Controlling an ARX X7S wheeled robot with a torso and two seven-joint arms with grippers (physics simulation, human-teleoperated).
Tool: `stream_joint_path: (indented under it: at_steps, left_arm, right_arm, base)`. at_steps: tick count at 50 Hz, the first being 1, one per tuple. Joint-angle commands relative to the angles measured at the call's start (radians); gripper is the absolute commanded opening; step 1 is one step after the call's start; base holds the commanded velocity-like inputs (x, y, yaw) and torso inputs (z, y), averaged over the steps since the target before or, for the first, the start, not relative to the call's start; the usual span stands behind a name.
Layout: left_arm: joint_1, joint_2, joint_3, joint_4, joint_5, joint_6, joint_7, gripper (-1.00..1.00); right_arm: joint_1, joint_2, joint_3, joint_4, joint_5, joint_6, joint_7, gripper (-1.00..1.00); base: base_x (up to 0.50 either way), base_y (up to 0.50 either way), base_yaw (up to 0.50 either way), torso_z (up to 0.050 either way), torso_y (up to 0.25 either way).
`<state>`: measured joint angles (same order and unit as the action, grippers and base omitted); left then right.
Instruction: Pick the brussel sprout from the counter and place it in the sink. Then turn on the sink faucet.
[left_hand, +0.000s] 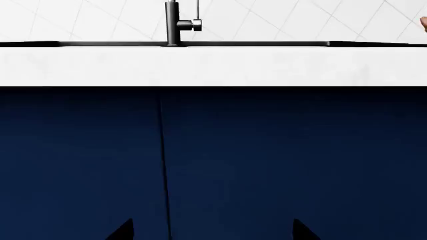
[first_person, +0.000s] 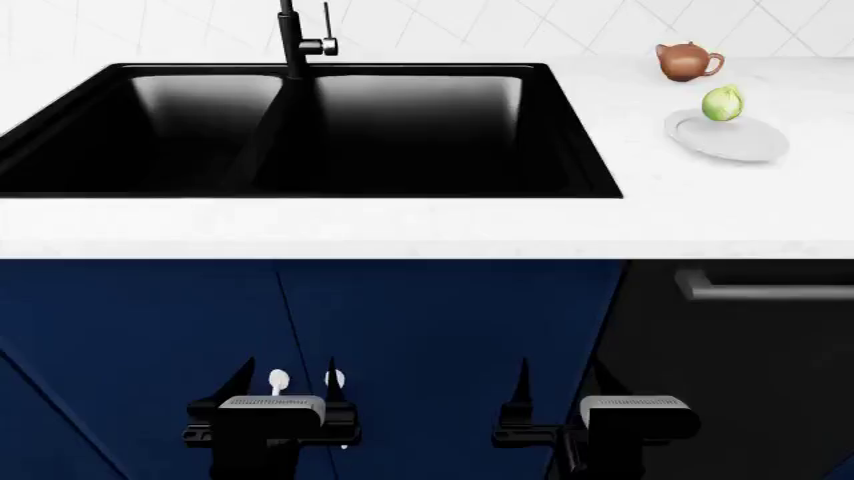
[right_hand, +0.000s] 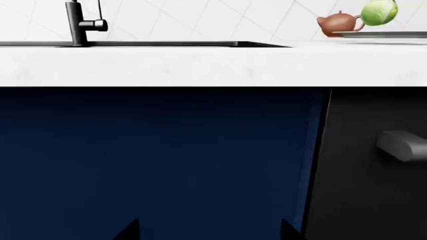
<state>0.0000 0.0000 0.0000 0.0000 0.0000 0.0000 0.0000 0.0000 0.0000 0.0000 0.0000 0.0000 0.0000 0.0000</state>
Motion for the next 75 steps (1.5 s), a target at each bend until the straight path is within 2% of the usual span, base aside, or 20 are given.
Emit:
stream_joint_path:
  at_steps: [1,5,6,7,13,17,19,55,56,57,58,60,62,65,67,68,70,72,74,75]
  left_arm:
    - [-0.002,-0.015,0.017,-0.003,-0.023,-0.004,-0.015,1.00]
    - [-0.007,-0.030,0.033,0.003,-0.044,-0.024,-0.030,1.00]
    - [0.007,-0.051,0.060,-0.009,-0.041,0.025,-0.045,1.00]
    - [0.000,-0.010,0.011,0.000,-0.010,0.000,-0.011,1.00]
    - [-0.001,-0.033,0.038,0.006,-0.038,-0.012,-0.036,1.00]
    - [0.007,-0.047,0.048,0.028,-0.090,-0.018,-0.007,1.00]
    - [0.005,-0.049,0.054,0.034,-0.069,-0.045,-0.038,1.00]
    - [0.006,-0.098,0.104,0.060,-0.114,-0.046,-0.088,1.00]
    - [0.017,-0.104,0.112,0.125,-0.102,-0.099,-0.102,1.00]
    - [0.016,-0.099,0.100,0.220,-0.106,-0.218,-0.141,1.00]
    - [0.016,-0.111,0.096,0.324,-0.156,-0.342,-0.126,1.00]
    - [-0.018,-0.143,0.084,0.589,-0.205,-0.626,-0.153,1.00]
    - [-0.095,-0.153,0.035,0.767,-0.290,-0.904,-0.169,1.00]
    - [-0.345,-0.130,-0.085,0.967,-0.425,-1.354,-0.203,1.00]
    - [-0.462,-0.115,-0.128,1.009,-0.459,-1.511,-0.211,1.00]
    - [-0.545,-0.126,-0.209,0.975,-0.609,-1.570,-0.299,1.00]
    - [-0.657,-0.219,-0.291,0.864,-0.909,-1.570,-0.599,1.00]
    - [-0.791,-0.284,-0.279,0.735,-1.209,-1.559,-0.899,1.00]
    - [-0.917,-0.344,-0.199,0.635,-1.509,-1.502,-1.199,1.00]
    - [-0.959,-0.361,-0.165,0.609,-1.659,-1.481,-1.300,1.00]
  right_arm:
    - [0.007,0.015,-0.019,0.004,0.013,0.017,0.025,1.00]
    - [0.010,0.031,-0.043,0.005,0.031,0.029,0.034,1.00]
    - [-0.004,0.048,-0.059,-0.006,0.043,0.001,0.054,1.00]
    - [0.000,0.009,-0.013,0.000,0.009,0.000,0.013,1.00]
    - [0.003,0.034,-0.043,0.000,0.032,0.007,0.040,1.00]
    - [0.002,0.043,-0.053,-0.003,0.044,0.011,0.050,1.00]
    - [0.002,0.047,-0.058,-0.001,0.048,0.010,0.054,1.00]
    - [0.002,0.095,-0.112,-0.021,0.094,0.020,0.113,1.00]
    - [-0.005,0.097,-0.113,-0.063,0.097,0.051,0.119,1.00]
    - [-0.017,0.105,-0.111,-0.151,0.113,0.124,0.123,1.00]
    - [-0.026,0.115,-0.101,-0.249,0.153,0.220,0.120,1.00]
    - [-0.012,0.162,-0.074,-0.547,0.255,0.520,0.148,1.00]
    - [0.022,0.184,-0.045,-0.676,0.317,0.744,0.171,1.00]
    - [0.238,0.182,0.091,-0.951,0.514,1.194,0.248,1.00]
    - [0.376,0.140,0.184,-1.024,0.595,1.494,0.263,1.00]
    - [0.457,0.183,0.230,-0.974,0.745,1.570,0.413,1.00]
    - [0.631,0.301,0.246,-0.807,1.045,1.567,0.713,1.00]
    - [0.771,0.393,0.135,-0.686,1.345,1.461,1.013,1.00]
    - [0.925,0.446,0.022,-0.610,1.645,1.372,1.313,1.00]
    - [0.968,0.455,-0.009,-0.583,1.795,1.345,1.463,1.00]
  base:
    - [0.00,0.00,0.00,0.000,0.000]
    - [0.00,0.00,0.00,0.000,0.000]
    - [0.00,0.00,0.00,0.000,0.000]
    - [0.00,0.00,0.00,0.000,0.000]
    - [0.00,0.00,0.00,0.000,0.000]
    - [0.00,0.00,0.00,0.000,0.000]
    - [0.00,0.00,0.00,0.050,0.000]
    - [0.00,0.00,0.00,0.050,0.000]
    - [0.00,0.00,0.00,0.050,0.000]
    - [0.00,0.00,0.00,0.050,0.000]
    - [0.00,0.00,0.00,0.050,0.000]
    - [0.00,0.00,0.00,0.000,0.000]
    - [0.00,0.00,0.00,0.000,0.000]
    - [0.00,0.00,0.00,0.000,0.000]
    - [0.00,0.00,0.00,0.000,0.000]
    - [0.00,0.00,0.00,0.000,0.000]
    - [0.00,0.00,0.00,0.000,0.000]
    - [0.00,0.00,0.00,0.000,0.000]
    - [0.00,0.00,0.00,0.000,0.000]
    - [0.00,0.00,0.00,0.000,0.000]
